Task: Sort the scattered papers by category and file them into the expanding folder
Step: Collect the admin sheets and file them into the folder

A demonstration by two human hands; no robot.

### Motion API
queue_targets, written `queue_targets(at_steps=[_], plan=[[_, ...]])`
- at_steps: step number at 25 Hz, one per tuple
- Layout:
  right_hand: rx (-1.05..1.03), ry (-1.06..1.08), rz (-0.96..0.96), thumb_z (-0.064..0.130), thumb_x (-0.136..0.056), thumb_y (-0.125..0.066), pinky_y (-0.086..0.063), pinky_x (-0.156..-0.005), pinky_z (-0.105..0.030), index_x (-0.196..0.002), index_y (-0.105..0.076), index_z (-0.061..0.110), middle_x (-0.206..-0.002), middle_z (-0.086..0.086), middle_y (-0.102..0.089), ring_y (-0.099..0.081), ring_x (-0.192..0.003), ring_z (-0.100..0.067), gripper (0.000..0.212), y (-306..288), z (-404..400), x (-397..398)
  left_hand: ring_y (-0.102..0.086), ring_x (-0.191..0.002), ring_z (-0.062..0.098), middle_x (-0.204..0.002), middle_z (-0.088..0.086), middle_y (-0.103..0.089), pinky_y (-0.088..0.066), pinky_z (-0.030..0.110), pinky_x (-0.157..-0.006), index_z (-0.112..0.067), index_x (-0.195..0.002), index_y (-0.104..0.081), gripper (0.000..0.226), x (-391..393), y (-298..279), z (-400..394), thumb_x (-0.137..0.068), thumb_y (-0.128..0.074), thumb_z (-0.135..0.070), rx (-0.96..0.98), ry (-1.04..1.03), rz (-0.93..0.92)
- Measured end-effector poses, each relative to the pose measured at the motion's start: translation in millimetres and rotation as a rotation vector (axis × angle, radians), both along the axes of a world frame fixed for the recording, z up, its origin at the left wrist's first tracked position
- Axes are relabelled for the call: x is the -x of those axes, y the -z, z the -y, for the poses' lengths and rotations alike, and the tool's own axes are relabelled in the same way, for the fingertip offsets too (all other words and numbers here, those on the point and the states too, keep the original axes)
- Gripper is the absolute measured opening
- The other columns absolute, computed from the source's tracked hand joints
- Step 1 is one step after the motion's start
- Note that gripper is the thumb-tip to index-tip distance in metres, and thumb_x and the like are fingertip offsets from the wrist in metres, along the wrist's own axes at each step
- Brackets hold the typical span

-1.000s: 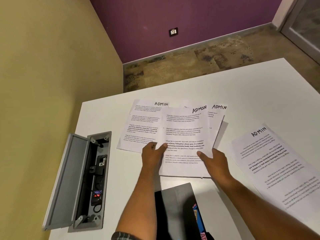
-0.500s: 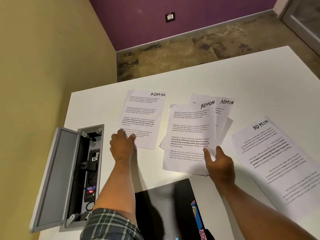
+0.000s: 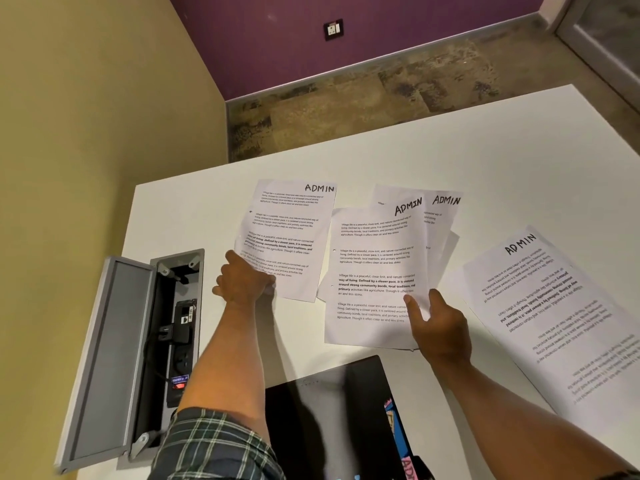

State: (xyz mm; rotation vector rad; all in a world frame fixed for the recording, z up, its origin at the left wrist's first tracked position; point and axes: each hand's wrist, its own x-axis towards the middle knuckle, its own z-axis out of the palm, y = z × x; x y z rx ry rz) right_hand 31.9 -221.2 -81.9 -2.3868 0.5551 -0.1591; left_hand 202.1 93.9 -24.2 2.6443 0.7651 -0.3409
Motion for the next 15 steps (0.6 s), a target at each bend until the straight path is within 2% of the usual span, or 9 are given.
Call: queue_targets(at_steps=[3, 5, 7, 10, 12, 15], plan=[[-0.038, -0.021, -0.075, 0.050, -0.097, -0.057, -0.062, -0.068, -0.040, -0.100, -0.054, 0.018, -0.117, -0.010, -0.073, -0.073, -0.087, -0.035, 0.032, -3.2, 3.3, -1.6, -0.060, -0.089, 0.031, -0.102, 0.011, -0.063, -0.046, 0.031, -0.070, -0.005, -0.114, -0.050, 0.044, 4.7, -24.1, -1.2, -0.077, -0.072, -0.010, 0.228, 0.038, 0.191], [-0.102, -0.026, -0.187, 0.051, -0.098, -0.053, -0.060, -0.079, -0.042, -0.115, -0.056, 0.017, -0.125, -0.008, -0.070, -0.071, -0.098, -0.035, 0.039, -6.4, 7.3, -3.9, -0.062, -0.079, 0.030, -0.092, 0.009, -0.064, -0.050, 0.028, -0.059, -0.003, -0.105, -0.057, 0.024, 9.4, -40.5, -1.4, -0.082, -0.064, -0.005, 0.346, -0.017, 0.321], [-0.143, -0.063, -0.240, 0.051, -0.099, -0.051, -0.060, -0.085, -0.043, -0.127, -0.054, 0.017, -0.128, -0.008, -0.069, -0.070, -0.103, -0.034, 0.044, -11.6, 11.2, -6.5, -0.065, -0.075, 0.028, -0.095, 0.012, -0.065, -0.060, 0.033, -0.061, -0.002, -0.109, -0.058, 0.024, 15.8, -54.7, -0.4, -0.085, -0.061, -0.001, 0.560, -0.148, 0.411], [-0.142, -0.128, -0.265, 0.047, -0.100, -0.051, -0.057, -0.085, -0.045, -0.127, -0.052, 0.017, -0.119, -0.014, -0.071, -0.068, -0.102, -0.038, 0.040, -15.1, 17.4, -11.0, -0.065, -0.078, 0.022, -0.099, 0.011, -0.063, -0.061, 0.026, -0.062, -0.005, -0.102, -0.060, 0.018, 34.3, -72.6, 4.8, -0.088, -0.063, 0.005, 0.852, -0.319, 0.511], [-0.183, -0.132, -0.320, 0.042, -0.101, -0.053, -0.055, -0.091, -0.046, -0.130, -0.052, 0.016, -0.123, -0.014, -0.069, -0.066, -0.108, -0.039, 0.039, -20.2, 19.2, -10.4, -0.067, -0.082, 0.022, -0.100, 0.008, -0.066, -0.062, 0.029, -0.067, -0.011, -0.097, -0.062, 0.019, 53.5, -79.5, 12.2, -0.088, -0.064, 0.006, 0.991, -0.428, 0.541], [-0.498, -0.084, -0.207, 0.030, -0.100, -0.058, -0.052, -0.102, -0.045, -0.136, -0.055, 0.013, -0.131, -0.009, -0.066, -0.064, -0.118, -0.031, 0.040, -36.9, 15.4, 1.9, -0.071, -0.082, 0.025, -0.101, 0.007, -0.072, -0.059, 0.037, -0.080, -0.017, -0.095, -0.066, 0.023, 91.7, -77.9, 32.1, -0.089, -0.065, 0.005, 1.135, -0.493, 0.470]])
